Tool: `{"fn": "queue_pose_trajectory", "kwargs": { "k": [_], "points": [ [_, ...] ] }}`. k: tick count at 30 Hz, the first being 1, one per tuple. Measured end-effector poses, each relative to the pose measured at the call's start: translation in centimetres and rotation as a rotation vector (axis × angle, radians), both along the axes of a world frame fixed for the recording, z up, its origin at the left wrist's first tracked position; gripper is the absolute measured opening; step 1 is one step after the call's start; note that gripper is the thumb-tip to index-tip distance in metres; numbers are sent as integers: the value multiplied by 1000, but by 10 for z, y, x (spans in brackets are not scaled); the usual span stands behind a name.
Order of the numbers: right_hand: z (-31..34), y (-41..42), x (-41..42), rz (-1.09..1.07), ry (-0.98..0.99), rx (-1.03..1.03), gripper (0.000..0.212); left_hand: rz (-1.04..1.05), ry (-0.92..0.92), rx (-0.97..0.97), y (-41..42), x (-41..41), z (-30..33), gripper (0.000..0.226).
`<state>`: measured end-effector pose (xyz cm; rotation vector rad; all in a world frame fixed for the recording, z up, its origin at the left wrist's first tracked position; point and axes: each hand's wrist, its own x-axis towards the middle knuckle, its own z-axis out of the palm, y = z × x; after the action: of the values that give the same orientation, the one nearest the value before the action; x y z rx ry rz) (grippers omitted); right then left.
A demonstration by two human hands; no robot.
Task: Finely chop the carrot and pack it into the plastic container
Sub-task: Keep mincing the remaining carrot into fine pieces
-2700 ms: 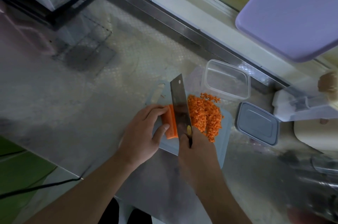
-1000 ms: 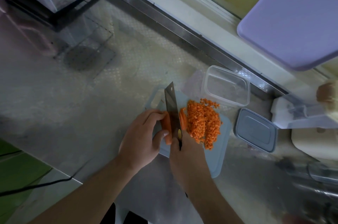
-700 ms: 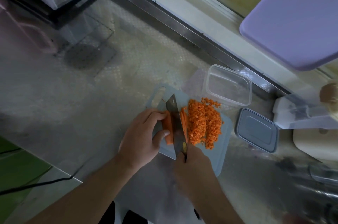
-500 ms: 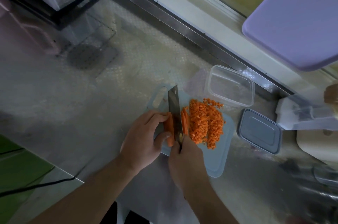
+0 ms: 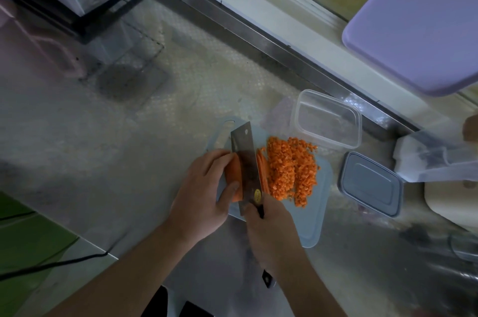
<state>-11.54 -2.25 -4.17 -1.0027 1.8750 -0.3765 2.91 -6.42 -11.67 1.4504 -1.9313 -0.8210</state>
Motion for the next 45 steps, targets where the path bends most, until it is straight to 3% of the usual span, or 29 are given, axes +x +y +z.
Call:
{"fn": "queue_pose_trajectory", "kwargs": {
  "k": [3,11,15,20,35,42,45],
  "points": [
    [-1,-5,2,1,-91,56,25,43,-26,-3,-2,2,5,47],
    [10,-3,-7,-15,78,-73,32,139,-54,24,-7,-7,0,37],
    [14,-1,-8,28,127,-53,29,183,52,40,-7,-1,6,33],
    [9,2,-2,38,112,-4,27,116,-34,16,-6,12,1,25],
    [12,-6,29,88,209,14,22,158,46,-11,-6,9,3,22],
    [1,-19,39,26,233,-167,17,118,29,13,-8,12,4,14],
    [6,-8,32,4,230,-144,26,138,10,22,-6,13,0,11]
  ]
}}
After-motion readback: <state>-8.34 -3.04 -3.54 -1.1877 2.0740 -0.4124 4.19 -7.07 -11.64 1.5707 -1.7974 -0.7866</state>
